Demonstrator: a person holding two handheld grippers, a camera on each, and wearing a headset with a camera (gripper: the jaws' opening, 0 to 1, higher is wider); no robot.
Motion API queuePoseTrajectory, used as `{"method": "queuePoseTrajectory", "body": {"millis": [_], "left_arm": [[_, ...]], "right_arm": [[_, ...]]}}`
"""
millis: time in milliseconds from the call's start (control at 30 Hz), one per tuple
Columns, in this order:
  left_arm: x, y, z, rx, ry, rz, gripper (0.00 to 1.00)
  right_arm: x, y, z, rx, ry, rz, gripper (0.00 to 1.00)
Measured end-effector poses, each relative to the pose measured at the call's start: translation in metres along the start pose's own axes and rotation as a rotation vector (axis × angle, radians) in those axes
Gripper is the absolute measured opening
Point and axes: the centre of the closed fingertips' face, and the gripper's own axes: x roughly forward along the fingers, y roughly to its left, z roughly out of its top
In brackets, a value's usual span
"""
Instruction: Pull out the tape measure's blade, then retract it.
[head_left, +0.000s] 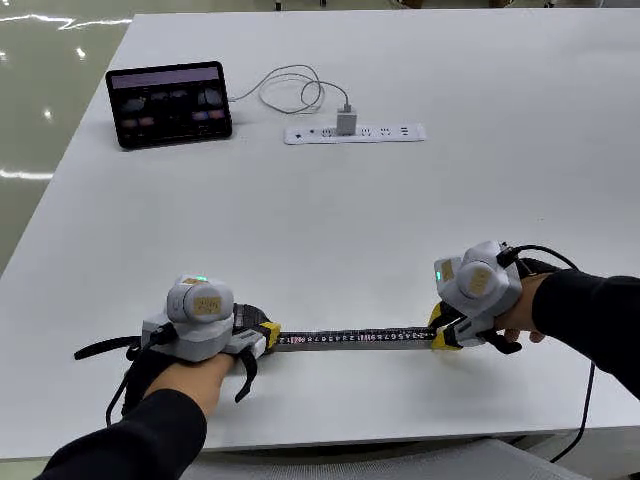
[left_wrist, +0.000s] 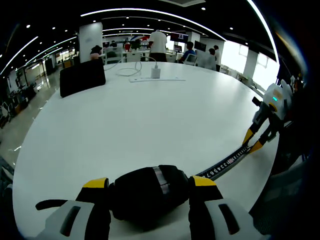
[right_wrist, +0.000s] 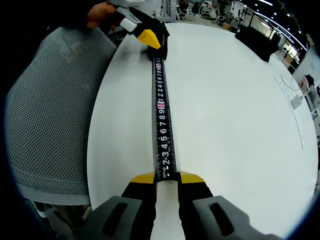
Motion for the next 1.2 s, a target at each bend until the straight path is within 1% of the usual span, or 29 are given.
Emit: {"method": "queuePoseTrajectory", "body": {"millis": [1200], "left_arm": [[0.001, 0.0, 0.001, -0.002, 0.001, -0.004, 0.59]], "right_arm": [[0.006, -0.002, 0.017, 0.013, -0.037, -0.009, 0.11]]}}
